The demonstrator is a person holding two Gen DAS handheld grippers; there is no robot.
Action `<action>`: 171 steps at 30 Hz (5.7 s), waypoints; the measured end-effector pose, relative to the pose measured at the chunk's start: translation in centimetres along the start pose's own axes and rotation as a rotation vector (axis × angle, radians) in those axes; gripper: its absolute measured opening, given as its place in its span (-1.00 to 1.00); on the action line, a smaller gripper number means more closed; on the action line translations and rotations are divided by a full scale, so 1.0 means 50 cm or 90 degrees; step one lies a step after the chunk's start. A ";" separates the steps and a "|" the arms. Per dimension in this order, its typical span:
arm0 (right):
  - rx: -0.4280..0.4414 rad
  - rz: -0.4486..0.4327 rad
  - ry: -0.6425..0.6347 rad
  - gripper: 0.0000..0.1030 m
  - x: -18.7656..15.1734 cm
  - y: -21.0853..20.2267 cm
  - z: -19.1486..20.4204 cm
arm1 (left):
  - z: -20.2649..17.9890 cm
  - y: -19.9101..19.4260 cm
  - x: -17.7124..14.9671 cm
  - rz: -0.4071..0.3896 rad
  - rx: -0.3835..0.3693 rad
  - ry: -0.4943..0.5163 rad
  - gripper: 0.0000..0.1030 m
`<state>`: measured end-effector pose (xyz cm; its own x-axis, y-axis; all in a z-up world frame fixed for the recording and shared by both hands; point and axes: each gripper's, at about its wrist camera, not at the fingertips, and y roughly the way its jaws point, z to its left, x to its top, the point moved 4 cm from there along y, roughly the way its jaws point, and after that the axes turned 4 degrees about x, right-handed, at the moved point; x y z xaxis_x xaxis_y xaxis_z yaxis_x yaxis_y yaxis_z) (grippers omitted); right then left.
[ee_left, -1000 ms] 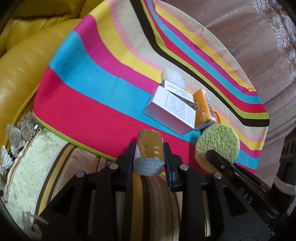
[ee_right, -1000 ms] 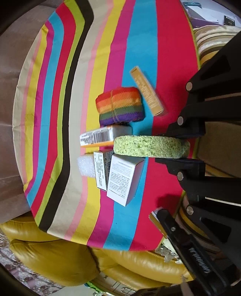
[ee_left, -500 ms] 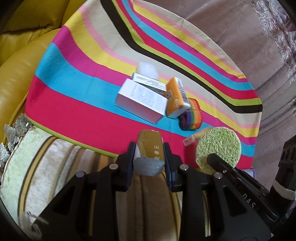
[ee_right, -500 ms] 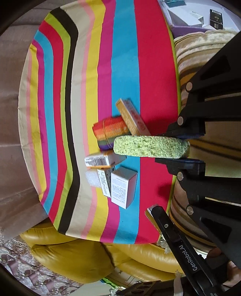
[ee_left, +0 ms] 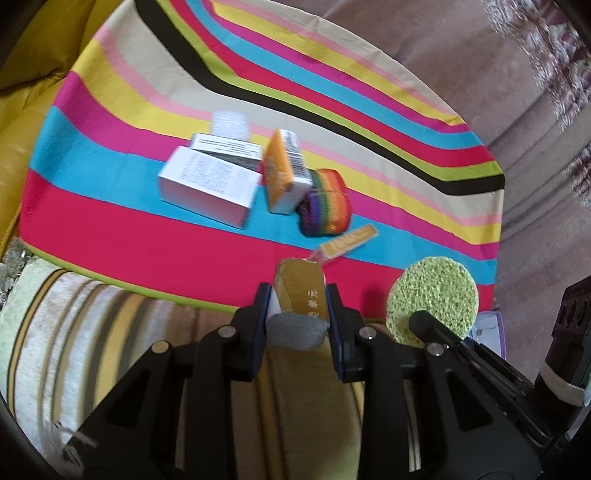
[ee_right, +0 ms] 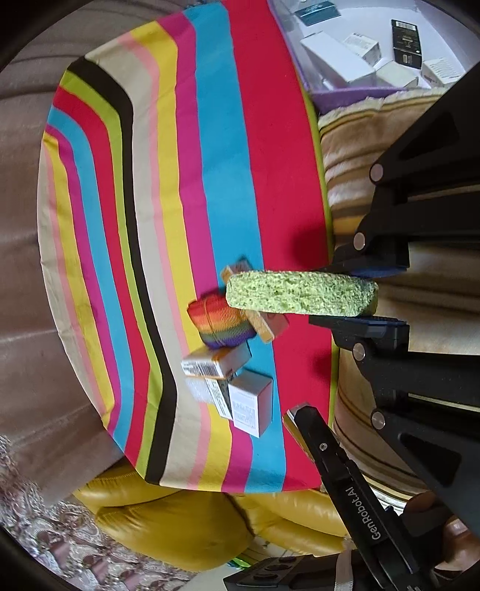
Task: Organize objects
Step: 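Carry the gold box and green sponge over the purple box, then open both grippers to release the items into the purple box, then withdraw both grippers back toward the table, then grasp the white printed box with the left gripper while the right approaches the gold box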
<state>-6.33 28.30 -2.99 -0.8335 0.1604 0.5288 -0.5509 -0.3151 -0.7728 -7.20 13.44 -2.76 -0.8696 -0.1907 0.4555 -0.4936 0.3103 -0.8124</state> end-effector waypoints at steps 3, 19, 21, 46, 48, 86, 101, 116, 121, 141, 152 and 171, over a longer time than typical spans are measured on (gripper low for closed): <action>-0.004 -0.007 0.010 -0.67 -0.005 -0.016 -0.021 | -0.024 0.005 -0.004 0.006 -0.007 0.015 -0.37; -0.044 -0.033 0.089 -0.67 -0.043 -0.096 -0.151 | -0.167 0.040 -0.038 0.043 -0.064 0.098 -0.37; -0.057 -0.038 0.105 -0.67 -0.052 -0.110 -0.174 | -0.188 0.047 -0.047 0.052 -0.073 0.110 -0.37; -0.201 -0.060 0.301 -0.67 -0.162 -0.226 -0.426 | -0.453 0.100 -0.188 0.166 -0.211 0.291 -0.37; -0.216 -0.060 0.314 -0.67 -0.168 -0.232 -0.441 | -0.467 0.101 -0.198 0.174 -0.218 0.300 -0.35; -0.213 -0.007 0.149 0.33 -0.091 -0.151 -0.270 | -0.228 0.073 -0.068 0.093 -0.136 0.107 0.33; -0.177 0.029 0.044 0.46 -0.056 -0.070 -0.166 | -0.041 0.038 0.001 0.030 -0.058 -0.001 0.61; -0.146 0.069 -0.088 0.63 -0.014 0.030 -0.058 | 0.082 0.061 0.077 0.020 0.069 0.032 0.84; -0.139 0.069 -0.126 0.65 0.005 0.062 -0.033 | 0.105 0.091 0.111 0.033 0.102 0.056 0.85; -0.086 0.093 -0.256 0.71 0.060 0.169 0.040 | 0.130 0.172 0.157 0.051 0.140 0.098 0.73; -0.086 0.115 -0.269 0.72 0.081 0.207 0.032 | 0.124 0.172 0.154 0.044 0.144 0.102 0.73; -0.075 0.127 -0.226 -0.10 0.074 0.213 0.005 | 0.130 0.153 0.145 0.030 0.130 0.070 0.71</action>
<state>-15.28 25.30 -9.18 -0.8693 -0.2309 0.4370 -0.3988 -0.1944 -0.8962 -17.18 8.37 -8.07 -0.8937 -0.0747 0.4425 -0.4486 0.1203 -0.8856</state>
